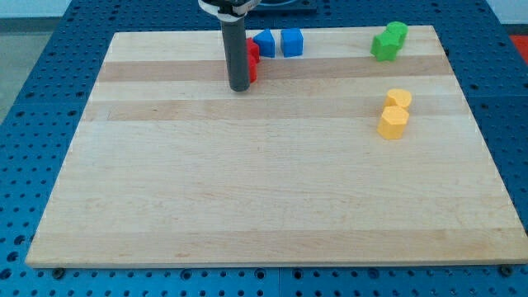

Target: Push the group of blocks slightly towards down

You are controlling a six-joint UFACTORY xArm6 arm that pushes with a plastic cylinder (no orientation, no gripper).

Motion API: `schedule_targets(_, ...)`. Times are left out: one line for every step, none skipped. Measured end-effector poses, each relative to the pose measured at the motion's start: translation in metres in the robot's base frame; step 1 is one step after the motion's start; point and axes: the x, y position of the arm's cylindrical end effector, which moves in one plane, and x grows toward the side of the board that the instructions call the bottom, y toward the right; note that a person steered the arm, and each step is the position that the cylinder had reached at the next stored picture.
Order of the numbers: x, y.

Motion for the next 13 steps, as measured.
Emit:
schedule_targets(-0.012, 0.000)
schedule_targets(-0.014, 0.000)
schedule_targets(-0.007, 0.009)
schedule_targets(0.008, 0.063)
schedule_targets(0.010, 0.120)
schedule_targets(0.010, 0.176)
schedule_targets(0.011, 0.236)
schedule_targets(0.015, 0.287)
schedule_targets(0.049, 0.304)
schedule_targets(0.087, 0.304)
schedule_targets(0.094, 0.289)
schedule_targets(0.092, 0.278)
schedule_targets(0.081, 0.266)
